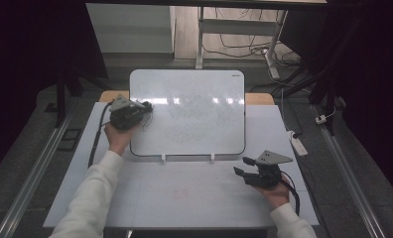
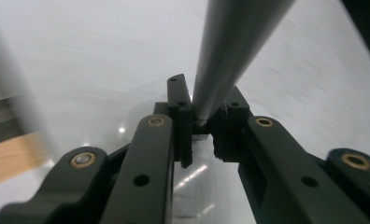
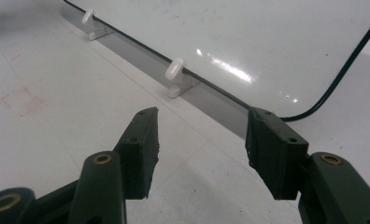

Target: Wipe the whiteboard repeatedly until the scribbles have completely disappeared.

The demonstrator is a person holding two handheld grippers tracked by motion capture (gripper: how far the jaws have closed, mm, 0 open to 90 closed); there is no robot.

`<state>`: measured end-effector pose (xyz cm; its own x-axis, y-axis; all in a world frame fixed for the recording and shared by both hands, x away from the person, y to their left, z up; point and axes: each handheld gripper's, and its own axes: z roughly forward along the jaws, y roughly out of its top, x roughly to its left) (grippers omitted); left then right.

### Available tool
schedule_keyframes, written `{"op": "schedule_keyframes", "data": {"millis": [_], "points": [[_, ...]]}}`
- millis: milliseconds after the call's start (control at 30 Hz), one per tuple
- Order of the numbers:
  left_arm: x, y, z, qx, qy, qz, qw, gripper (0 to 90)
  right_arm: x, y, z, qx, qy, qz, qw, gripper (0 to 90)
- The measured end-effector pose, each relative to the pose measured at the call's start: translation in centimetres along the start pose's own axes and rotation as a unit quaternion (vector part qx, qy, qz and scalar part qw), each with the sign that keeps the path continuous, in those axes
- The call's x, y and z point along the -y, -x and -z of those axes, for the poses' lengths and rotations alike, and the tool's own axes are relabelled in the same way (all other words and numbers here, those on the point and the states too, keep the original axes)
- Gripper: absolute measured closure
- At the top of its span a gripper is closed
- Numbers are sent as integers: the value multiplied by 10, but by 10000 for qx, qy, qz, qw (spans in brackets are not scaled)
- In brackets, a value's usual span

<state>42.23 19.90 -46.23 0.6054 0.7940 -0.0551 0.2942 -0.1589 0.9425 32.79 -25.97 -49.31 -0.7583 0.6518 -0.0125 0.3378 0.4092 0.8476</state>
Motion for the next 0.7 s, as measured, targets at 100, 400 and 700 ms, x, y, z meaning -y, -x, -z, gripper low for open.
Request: {"op": "schedule_keyframes", "data": {"millis": [100,400,700], "points": [[-2,5,-1,-86,-78,-208,9997,781,-1,0,2,25,29,-6,10000,438],[4,-13,16,-240,6,96,9997,781,0,1,1,10,28,-23,10000,438],[3,-20,19,-393,108,73,9991,781,0,0,-1,3,-23,-5,10000,436]]}}
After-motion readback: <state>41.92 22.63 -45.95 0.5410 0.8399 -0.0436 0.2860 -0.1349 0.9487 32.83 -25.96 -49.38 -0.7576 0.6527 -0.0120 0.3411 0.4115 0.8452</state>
